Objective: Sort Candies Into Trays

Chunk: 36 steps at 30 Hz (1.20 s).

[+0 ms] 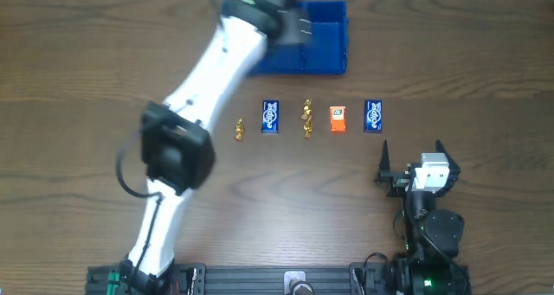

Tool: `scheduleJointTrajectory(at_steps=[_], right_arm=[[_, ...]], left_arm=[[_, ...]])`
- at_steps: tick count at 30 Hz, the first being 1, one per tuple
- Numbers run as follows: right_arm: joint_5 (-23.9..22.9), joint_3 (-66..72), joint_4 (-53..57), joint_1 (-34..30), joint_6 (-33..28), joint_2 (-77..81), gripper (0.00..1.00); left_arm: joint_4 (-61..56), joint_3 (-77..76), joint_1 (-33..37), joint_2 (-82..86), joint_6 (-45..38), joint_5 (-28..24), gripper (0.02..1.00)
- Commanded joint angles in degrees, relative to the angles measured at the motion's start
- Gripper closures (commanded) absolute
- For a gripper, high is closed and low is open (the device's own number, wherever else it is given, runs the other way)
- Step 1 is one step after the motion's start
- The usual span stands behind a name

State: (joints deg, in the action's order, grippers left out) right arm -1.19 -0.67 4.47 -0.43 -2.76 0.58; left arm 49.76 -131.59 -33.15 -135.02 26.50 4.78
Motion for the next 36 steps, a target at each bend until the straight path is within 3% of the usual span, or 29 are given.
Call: scheduleJointTrajectory(at_steps=[1, 8, 25, 36], right_arm=[[0.3, 0.2, 0.2, -0.2, -0.5, -0.4, 0.001], [0.3, 0.2, 0.2, -0.2, -0.5, -0.4, 0.001], [0.3, 0.2, 0.2, -0.2, -0.5, -0.4, 0.001], [0.3, 0.2, 0.2, -0.2, -0.5, -0.4, 0.001]], left_arm=[[3.8, -1.2, -11.3, 0.1, 11.0, 2.8, 0.018], [5.9, -1.2, -17.9, -5.4, 15.8, 2.6, 0.025], [6.2, 2.1, -16.2, -9.3, 16.3, 1.5, 0.082], [3.5, 2.1, -15.4, -12.5, 11.1, -1.4, 0.152]])
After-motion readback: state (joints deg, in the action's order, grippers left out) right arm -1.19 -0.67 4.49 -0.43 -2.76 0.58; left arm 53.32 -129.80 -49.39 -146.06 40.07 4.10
